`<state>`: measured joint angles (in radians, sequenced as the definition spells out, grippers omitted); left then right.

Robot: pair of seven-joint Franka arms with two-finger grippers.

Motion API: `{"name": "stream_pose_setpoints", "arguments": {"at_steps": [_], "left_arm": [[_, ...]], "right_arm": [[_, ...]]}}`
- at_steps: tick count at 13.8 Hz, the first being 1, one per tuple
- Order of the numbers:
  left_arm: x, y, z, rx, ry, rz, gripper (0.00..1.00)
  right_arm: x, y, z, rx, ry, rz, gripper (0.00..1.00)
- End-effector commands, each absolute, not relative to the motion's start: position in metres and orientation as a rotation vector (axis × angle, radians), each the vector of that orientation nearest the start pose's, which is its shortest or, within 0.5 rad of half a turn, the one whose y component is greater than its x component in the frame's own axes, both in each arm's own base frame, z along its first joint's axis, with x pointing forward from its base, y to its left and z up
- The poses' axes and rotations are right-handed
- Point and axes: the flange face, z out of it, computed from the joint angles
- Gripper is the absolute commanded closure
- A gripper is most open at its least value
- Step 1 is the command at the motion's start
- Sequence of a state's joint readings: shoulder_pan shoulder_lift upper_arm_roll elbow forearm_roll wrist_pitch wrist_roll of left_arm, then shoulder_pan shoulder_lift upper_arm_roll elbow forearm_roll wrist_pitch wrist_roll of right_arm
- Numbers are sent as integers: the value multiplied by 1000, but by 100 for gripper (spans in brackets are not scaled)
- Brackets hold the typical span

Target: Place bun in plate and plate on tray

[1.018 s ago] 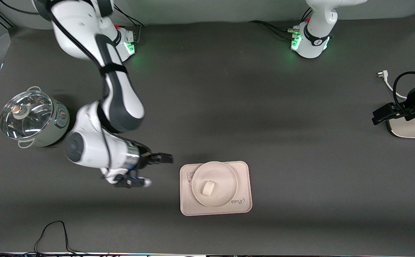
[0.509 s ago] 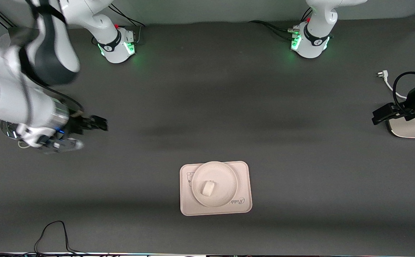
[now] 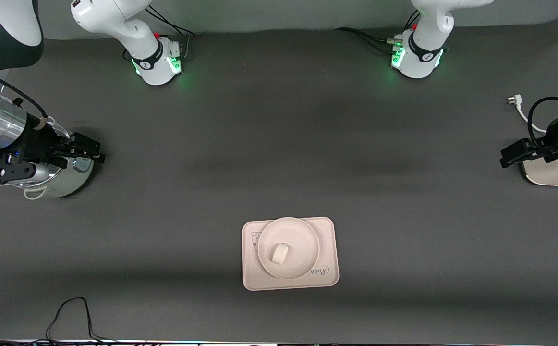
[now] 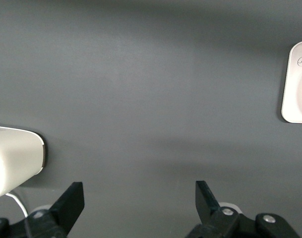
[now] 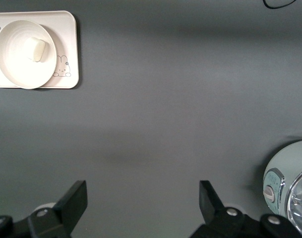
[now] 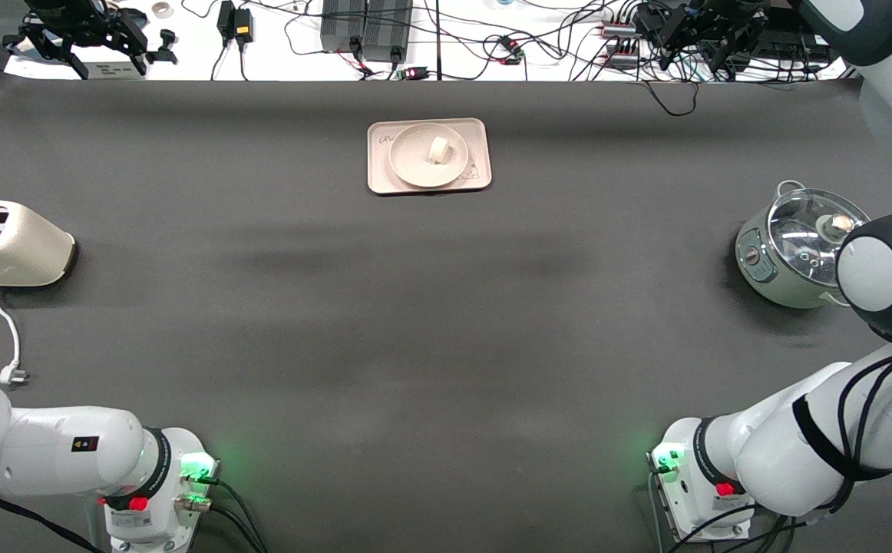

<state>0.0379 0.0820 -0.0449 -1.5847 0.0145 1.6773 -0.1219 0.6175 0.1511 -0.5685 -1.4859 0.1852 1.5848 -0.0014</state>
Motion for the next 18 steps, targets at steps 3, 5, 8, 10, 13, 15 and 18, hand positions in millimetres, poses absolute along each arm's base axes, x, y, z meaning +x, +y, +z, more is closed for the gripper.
{"name": "stream_pose_setpoints", "arguments": {"at_steps": [3,5,8,10,13,15,18], "left_arm": [[581,0,584,-3118,-78,-9,0],[581,2,585,-3118,-73,-3,0],[581,2,585,-3119,-73,-6,0],[581,1,585,-3121,-74,-6,0],[581,1,586,-3122,-74,-8,0],[581,2,586,-3124,-77,-8,0],[581,2,586,-3124,-77,-8,0]], "right_arm": [[598,52,593,-3061,-29,64,0],[597,47,585,-3018,-42,109,0],[590,46,587,-3037,-3,117,0],[585,45,587,-3049,9,123,0],[569,42,599,-3129,29,95,0],[552,41,609,-3135,29,76,0],[542,39,612,-3136,36,61,0]]}}
